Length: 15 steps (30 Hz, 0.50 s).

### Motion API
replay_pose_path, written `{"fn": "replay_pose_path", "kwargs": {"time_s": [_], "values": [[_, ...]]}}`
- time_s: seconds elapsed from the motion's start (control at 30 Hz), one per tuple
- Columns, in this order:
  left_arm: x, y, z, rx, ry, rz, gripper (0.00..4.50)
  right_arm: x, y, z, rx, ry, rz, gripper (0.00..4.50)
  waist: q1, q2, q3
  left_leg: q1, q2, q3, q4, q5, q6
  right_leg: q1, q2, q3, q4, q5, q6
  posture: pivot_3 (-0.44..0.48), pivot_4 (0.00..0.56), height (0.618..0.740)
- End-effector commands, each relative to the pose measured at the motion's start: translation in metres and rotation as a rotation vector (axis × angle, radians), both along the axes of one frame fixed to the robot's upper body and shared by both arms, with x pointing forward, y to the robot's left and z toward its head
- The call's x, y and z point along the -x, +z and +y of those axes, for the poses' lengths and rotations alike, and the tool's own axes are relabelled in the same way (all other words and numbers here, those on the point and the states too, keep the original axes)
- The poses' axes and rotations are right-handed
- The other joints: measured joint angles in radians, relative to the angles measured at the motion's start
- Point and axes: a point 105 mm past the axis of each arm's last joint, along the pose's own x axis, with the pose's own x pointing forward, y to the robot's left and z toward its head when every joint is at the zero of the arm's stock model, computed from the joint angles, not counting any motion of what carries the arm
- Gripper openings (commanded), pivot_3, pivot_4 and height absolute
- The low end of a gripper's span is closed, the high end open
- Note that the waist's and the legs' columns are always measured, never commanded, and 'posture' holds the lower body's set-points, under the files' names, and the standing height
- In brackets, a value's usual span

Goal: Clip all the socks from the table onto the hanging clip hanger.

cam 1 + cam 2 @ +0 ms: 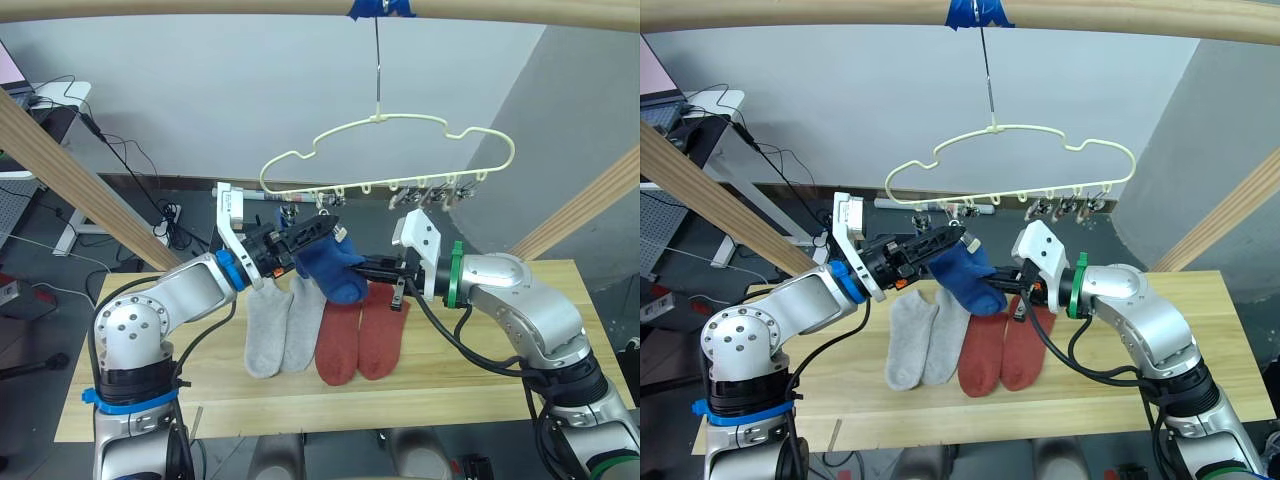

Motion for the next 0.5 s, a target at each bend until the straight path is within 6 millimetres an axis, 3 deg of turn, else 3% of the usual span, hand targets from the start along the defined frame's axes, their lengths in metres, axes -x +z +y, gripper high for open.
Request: {"fn": "replay_pose_path", "kwargs": {"time_s": [0.03,0.07,0.17,0.5], "values": [[0.015,0.005,-0.001,-0.066,-0.042,-0.069,4.46,-0.003,0.004,0.003,-0.014,-0.023,-0.041,0.0,0.0,0.0,0.0,0.0,0.0,0.0,0.0,0.0,0.0,0.0,0.0,0.0,0.0,0.0,0.0,-0.072,0.276,0.74],[0.018,0.003,0.0,-0.099,-0.049,-0.075,4.46,-0.004,0.004,0.004,-0.021,-0.027,-0.033,0.0,0.0,0.0,0.0,0.0,0.0,0.0,0.0,0.0,0.0,0.0,0.0,0.0,0.0,0.0,0.0,-0.066,0.275,0.74],[0.025,-0.005,0.001,-0.192,-0.053,-0.101,4.5,-0.005,0.001,0.005,-0.024,-0.029,-0.022,0.71,0.001,0.0,0.0,0.0,0.0,0.0,0.0,0.0,0.0,0.0,0.0,0.0,0.0,0.0,0.0,-0.062,0.277,0.74],[0.022,-0.026,-0.001,-0.376,0.039,-0.249,4.5,0.0,-0.012,-0.029,0.047,-0.082,0.003,4.19,0.015,0.0,0.0,0.0,0.0,0.0,0.0,0.0,0.0,0.0,0.0,0.0,0.0,0.0,0.0,-0.069,0.278,0.74]]}}
